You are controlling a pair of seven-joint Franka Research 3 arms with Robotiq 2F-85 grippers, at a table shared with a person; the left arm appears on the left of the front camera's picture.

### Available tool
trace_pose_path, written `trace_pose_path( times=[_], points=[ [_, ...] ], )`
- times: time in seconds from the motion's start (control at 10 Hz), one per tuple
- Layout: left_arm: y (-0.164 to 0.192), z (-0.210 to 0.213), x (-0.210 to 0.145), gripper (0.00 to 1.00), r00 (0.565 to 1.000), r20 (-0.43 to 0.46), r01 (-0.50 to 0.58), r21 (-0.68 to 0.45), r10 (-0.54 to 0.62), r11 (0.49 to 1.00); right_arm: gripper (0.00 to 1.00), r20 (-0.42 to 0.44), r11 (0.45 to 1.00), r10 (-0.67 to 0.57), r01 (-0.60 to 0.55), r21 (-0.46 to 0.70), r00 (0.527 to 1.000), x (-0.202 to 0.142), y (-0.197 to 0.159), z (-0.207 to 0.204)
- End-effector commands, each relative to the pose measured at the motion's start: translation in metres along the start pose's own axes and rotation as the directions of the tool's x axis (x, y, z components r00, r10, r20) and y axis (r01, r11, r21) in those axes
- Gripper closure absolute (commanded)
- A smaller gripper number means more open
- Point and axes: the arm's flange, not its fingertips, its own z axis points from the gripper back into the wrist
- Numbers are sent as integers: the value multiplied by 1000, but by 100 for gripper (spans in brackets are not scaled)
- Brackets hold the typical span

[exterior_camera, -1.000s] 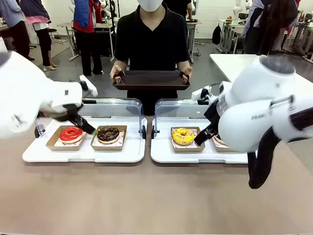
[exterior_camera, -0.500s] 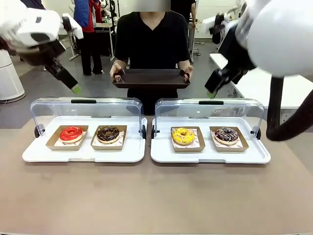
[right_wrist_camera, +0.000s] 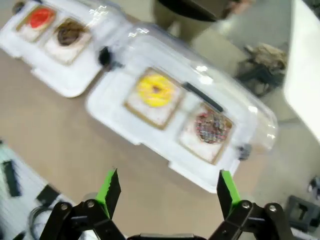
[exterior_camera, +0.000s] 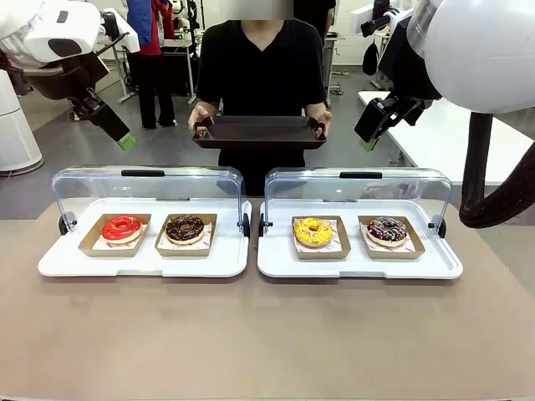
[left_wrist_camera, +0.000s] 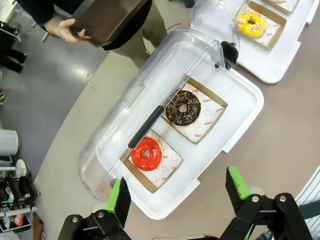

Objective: Provide the desired donut to the person.
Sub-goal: Pick up and lift the Paper togo box containing the Donut pointed at by the person.

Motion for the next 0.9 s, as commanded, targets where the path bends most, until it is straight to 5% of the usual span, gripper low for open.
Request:
trace_pose_path(
  times=[0.0, 0.1, 0.5, 0.6, 0.8],
  points=[
    [30, 8, -4, 0, 999, 18, -25, -241, 30, 970, 0, -49, 861, 15, 12, 508, 999, -8, -59, 7],
    [57, 14, -12, 0, 998, 45, -14, -400, 35, 916, 0, -35, 748, -14, 33, 663, 999, -12, -98, 17],
    [132, 10, -54, 0, 973, 227, 147, -710, 26, 688, 0, 121, 490, -41, -86, 868, 992, -47, -217, 13],
    [148, 7, -66, 0, 957, 288, 189, -721, 40, 667, 0, 160, 442, -65, -115, 890, 985, -62, -240, 8],
    [169, 2, -102, 0, 916, 393, 253, -717, 77, 650, 0, 233, 446, -42, -190, 875, 972, -98, -273, -6]
  ],
)
